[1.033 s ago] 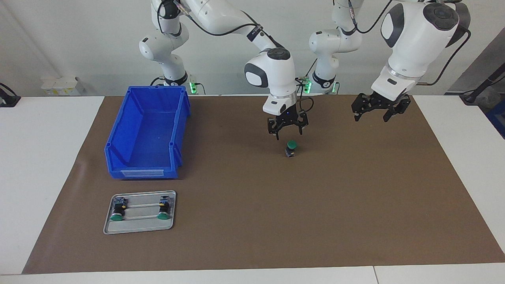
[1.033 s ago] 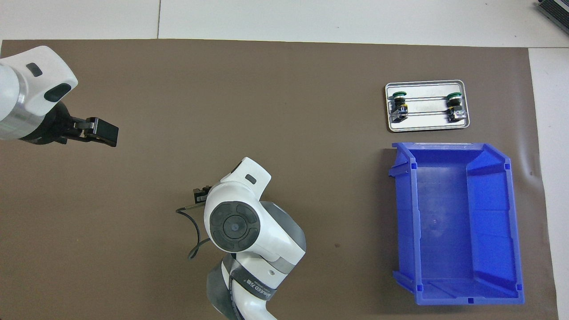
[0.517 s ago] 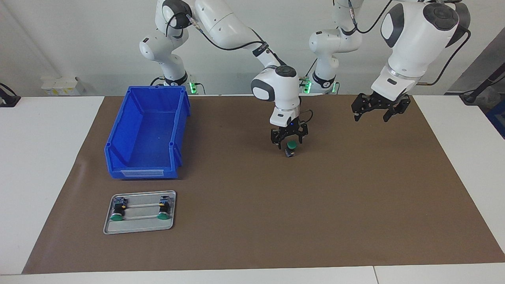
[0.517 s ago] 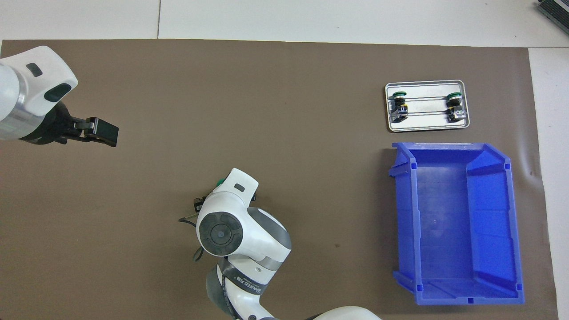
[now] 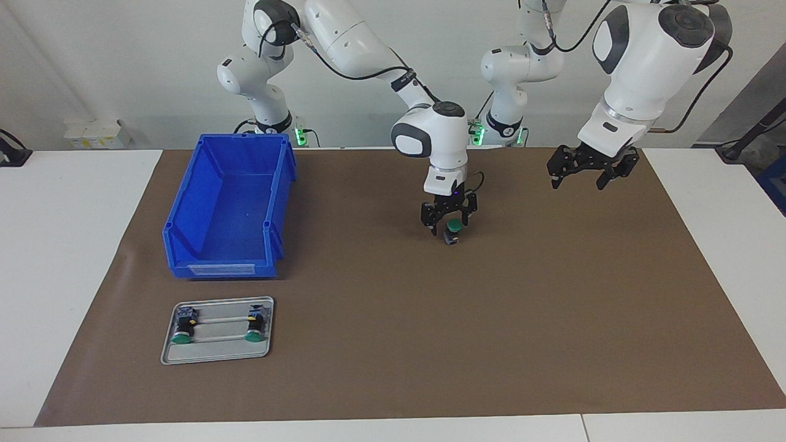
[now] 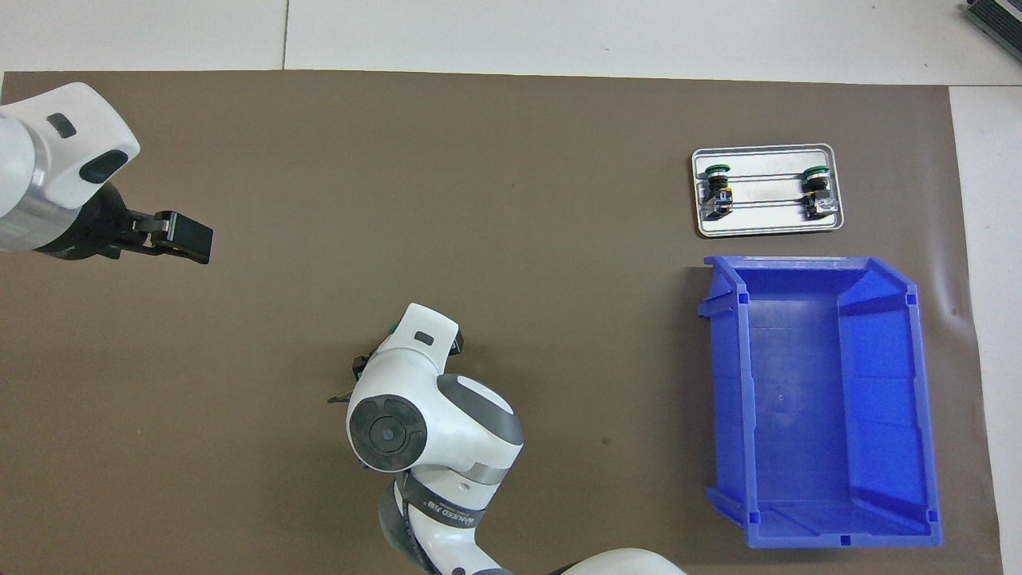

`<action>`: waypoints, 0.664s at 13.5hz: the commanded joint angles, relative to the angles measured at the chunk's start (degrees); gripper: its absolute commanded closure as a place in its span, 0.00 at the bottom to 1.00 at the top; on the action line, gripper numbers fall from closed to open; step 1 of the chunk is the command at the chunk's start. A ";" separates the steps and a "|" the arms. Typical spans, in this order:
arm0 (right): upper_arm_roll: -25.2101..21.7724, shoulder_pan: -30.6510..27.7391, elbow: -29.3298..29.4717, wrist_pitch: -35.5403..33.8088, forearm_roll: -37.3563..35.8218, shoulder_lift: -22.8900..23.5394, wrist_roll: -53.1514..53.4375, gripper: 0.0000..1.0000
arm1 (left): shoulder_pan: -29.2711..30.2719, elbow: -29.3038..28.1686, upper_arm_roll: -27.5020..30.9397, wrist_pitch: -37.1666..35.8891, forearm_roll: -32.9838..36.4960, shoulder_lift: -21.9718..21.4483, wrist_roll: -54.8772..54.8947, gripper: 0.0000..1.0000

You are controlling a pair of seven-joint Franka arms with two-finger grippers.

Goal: Place and press button with both arms
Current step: 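Grasp the green button with the right gripper and lift it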

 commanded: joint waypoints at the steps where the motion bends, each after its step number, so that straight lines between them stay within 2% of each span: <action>1: -0.19 -0.45 -0.22 3.56 -2.07 0.37 -1.18 0.03 | -0.20 -2.17 0.28 0.93 0.99 -1.76 -0.21 0.00; 4: -0.19 -0.02 -0.40 3.49 -2.07 0.37 -1.18 0.05 | -0.20 -2.16 0.28 0.93 0.99 -1.76 -0.21 0.00; 7: -0.19 0.16 -1.01 3.31 -2.16 0.29 -1.27 0.18 | -0.20 -2.16 0.28 0.93 0.99 -1.76 -0.21 0.00; 8: -0.19 0.16 -1.01 3.31 -2.16 0.29 -1.27 0.28 | -0.20 -2.17 0.28 0.93 0.99 -1.76 -0.21 0.00; 9: -0.27 0.07 -1.01 3.14 -2.95 0.20 -1.79 0.75 | -0.20 -2.17 0.28 0.93 0.99 -1.76 -0.21 0.00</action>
